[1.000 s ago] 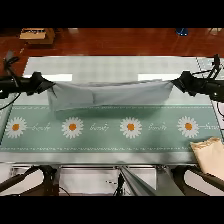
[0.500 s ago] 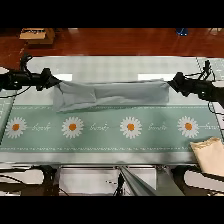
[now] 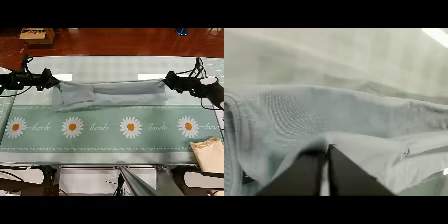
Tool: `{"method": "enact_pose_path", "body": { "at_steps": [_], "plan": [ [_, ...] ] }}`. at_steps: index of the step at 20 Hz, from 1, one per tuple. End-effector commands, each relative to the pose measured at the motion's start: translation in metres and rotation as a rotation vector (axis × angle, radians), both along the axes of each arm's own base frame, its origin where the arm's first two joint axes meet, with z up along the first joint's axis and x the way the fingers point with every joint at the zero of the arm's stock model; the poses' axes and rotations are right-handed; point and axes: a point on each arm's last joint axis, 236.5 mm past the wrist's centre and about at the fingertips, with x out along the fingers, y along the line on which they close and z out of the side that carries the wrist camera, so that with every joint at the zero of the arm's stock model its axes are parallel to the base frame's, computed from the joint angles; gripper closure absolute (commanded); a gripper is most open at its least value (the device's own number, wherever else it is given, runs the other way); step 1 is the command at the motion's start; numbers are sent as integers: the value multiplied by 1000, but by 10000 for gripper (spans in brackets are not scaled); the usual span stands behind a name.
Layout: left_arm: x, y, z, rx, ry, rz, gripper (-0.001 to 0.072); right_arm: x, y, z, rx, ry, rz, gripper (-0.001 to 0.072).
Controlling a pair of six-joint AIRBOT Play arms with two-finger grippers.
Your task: Fold the shirts.
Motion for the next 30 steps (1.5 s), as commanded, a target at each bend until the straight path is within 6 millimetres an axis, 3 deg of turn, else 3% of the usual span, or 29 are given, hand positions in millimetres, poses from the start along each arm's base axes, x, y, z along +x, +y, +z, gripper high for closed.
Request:
{"method": "enact_pose_path", "body": {
  "at_steps": [1, 2, 3, 6, 8, 9, 10, 12, 16, 20, 21, 22, 23, 24, 25, 27, 30],
  "plan": [
    [-1, 0, -9, -9, 22, -1, 403, 0, 5, -11, -8, 15, 15, 420],
    [-1, 3, -8, -8, 20, 4, 311, 0, 5, -7, -21, 4, 31, 392],
    [-2, 7, -6, -12, 21, 9, 293, 1, -2, 0, -46, -21, 48, 392],
    [-13, 21, 3, -40, 38, 12, 293, -11, -43, 17, -204, -48, 86, 392],
    [-22, 26, 6, -63, 56, 1, 294, -31, -76, 7, -263, 49, 55, 380],
    [-25, 25, 7, -72, 63, -7, 294, -43, -86, -3, -231, 119, 13, 268],
    [-27, 24, 8, -77, 68, -14, 295, -53, -89, -15, -169, 186, -17, 220],
    [-27, 19, 8, -78, 68, -25, 295, -60, -77, -31, -27, 250, -21, 128],
    [-28, 5, 8, -77, 69, -56, 295, -35, -32, -40, 200, 189, 9, 128],
    [-28, -14, 14, -112, 66, -86, 297, -21, 10, -67, 235, 201, 8, 134],
    [-26, -21, 19, -141, 58, -88, 303, -16, 19, -70, 232, 196, 0, 152],
    [-23, -27, 27, -170, 34, -93, 315, -11, 25, -72, 208, 182, -10, 235],
    [-19, -32, 35, -195, 5, -95, 322, -6, 27, -72, 188, 166, -18, 374],
    [-15, -35, 44, -224, -23, -90, 447, -2, 32, -68, 182, 151, -10, 597],
    [-13, -40, 55, -251, -60, -105, 687, 2, 37, -59, 180, 132, 19, 687],
    [-9, -48, 79, -308, -117, -111, 692, 8, 47, -29, 167, 66, 103, 687],
    [-15, -69, 101, -312, -157, -156, 692, 8, 48, 38, 102, -64, 165, 688]
  ]
}}
